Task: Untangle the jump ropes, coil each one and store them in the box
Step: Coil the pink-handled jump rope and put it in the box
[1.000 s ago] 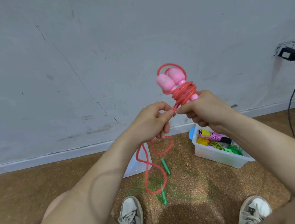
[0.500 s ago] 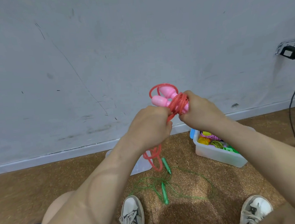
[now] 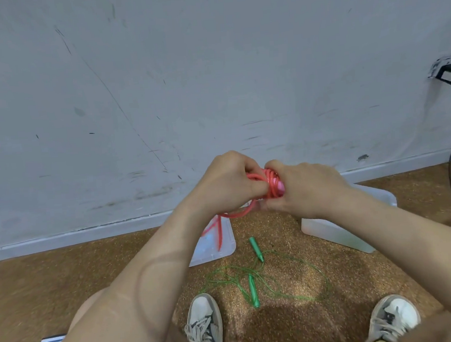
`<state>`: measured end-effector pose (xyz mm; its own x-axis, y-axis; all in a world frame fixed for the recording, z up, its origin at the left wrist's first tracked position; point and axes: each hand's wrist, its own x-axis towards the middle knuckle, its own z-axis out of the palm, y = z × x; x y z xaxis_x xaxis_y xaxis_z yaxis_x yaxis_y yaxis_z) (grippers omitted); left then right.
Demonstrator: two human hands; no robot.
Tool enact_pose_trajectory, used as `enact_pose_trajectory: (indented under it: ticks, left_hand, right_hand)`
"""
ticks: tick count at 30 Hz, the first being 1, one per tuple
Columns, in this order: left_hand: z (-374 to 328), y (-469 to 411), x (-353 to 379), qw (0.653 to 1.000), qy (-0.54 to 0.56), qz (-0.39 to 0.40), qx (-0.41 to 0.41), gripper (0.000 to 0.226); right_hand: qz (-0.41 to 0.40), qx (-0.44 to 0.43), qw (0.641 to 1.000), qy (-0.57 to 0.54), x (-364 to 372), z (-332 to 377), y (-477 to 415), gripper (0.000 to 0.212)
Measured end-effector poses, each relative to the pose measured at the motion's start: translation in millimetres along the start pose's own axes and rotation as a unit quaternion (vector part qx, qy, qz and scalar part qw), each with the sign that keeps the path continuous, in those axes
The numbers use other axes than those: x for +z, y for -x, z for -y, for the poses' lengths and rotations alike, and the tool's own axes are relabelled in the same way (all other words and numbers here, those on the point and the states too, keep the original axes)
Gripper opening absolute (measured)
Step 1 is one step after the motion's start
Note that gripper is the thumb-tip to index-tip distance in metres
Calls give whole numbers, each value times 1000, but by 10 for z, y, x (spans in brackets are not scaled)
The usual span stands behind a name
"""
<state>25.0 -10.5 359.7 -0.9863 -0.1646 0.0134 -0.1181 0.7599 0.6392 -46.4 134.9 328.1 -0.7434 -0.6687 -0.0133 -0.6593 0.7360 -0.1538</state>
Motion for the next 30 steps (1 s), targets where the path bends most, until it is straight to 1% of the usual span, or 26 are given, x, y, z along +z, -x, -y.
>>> enact_pose_trajectory:
  ticks: [2, 4, 6, 7, 9, 10, 11, 12, 14, 15, 17, 19, 21, 22, 23, 24, 25, 26, 27, 29, 30]
  left_hand:
    - [-14, 9, 3, 994, 105, 18, -14, 3]
    - [-14, 10, -12, 975, 216, 45, -29, 16]
    - [19, 3, -42, 958, 274, 69, -46, 27]
    - [45, -6, -56, 951, 294, 77, -53, 26]
    - [128, -22, -81, 939, 323, 92, -68, 17]
    - [182, -21, -94, 938, 320, 106, -77, 13]
    - [250, -15, -113, 943, 295, 127, -89, 10]
    - [326, 1, -135, 952, 247, 153, -101, 9]
    - [464, 42, -176, 963, 160, 182, -118, 15]
    - [528, 52, -197, 965, 155, 172, -123, 17]
    - [611, 66, -246, 968, 179, 130, -120, 18]
    - [693, 97, -322, 971, 171, 111, -126, 18]
    - [815, 167, -434, 972, 154, 106, -145, 24]
    - [885, 209, -507, 971, 171, 86, -144, 31]
    - [954, 245, -584, 964, 223, 49, -140, 40]
    - [1025, 272, -658, 941, 310, 2, -132, 44]
    - [1092, 286, -714, 898, 418, -47, -129, 42]
    - [1164, 290, -752, 843, 512, -95, -136, 40]
    - [1249, 288, -771, 788, 580, -139, -157, 41]
    - [1426, 279, -778, 684, 667, -214, -203, 40]
    - [1520, 280, -777, 640, 693, -247, -221, 36]
  right_hand:
    - [-50, 16, 999, -13, 12, -24, -28, 67]
    - [-99, 34, 994, -14, 3, -71, -84, 59]
    - [-126, 63, 989, -41, -33, -175, -137, 54]
    - [-130, 82, 986, -63, -46, -234, -158, 51]
    - [-131, 117, 979, -102, -43, -336, -194, 46]
    - [-130, 129, 976, -118, -34, -371, -207, 47]
    - [-127, 142, 971, -141, -20, -412, -225, 50]
    - [-129, 161, 962, -178, -18, -457, -246, 55]
    - [-147, 206, 928, -272, -52, -573, -290, 64]
    - [-159, 220, 910, -313, -62, -628, -311, 65]
    - [-163, 225, 881, -382, -29, -660, -330, 54]
    - [-148, 236, 845, -456, 18, -620, -330, 47]
    - [-137, 264, 795, -528, 23, -593, -322, 55]
    - [-135, 281, 776, -548, 10, -604, -316, 59]
    - [-132, 298, 762, -560, -1, -634, -313, 62]
    - [-130, 312, 749, -570, -4, -663, -310, 64]
    - [-127, 324, 736, -580, 6, -694, -311, 65]
    - [-125, 331, 726, -589, 26, -712, -317, 66]
    - [-121, 335, 719, -596, 50, -715, -320, 65]
    - [-110, 336, 712, -607, 106, -661, -328, 67]
    - [-105, 334, 710, -611, 136, -620, -337, 68]
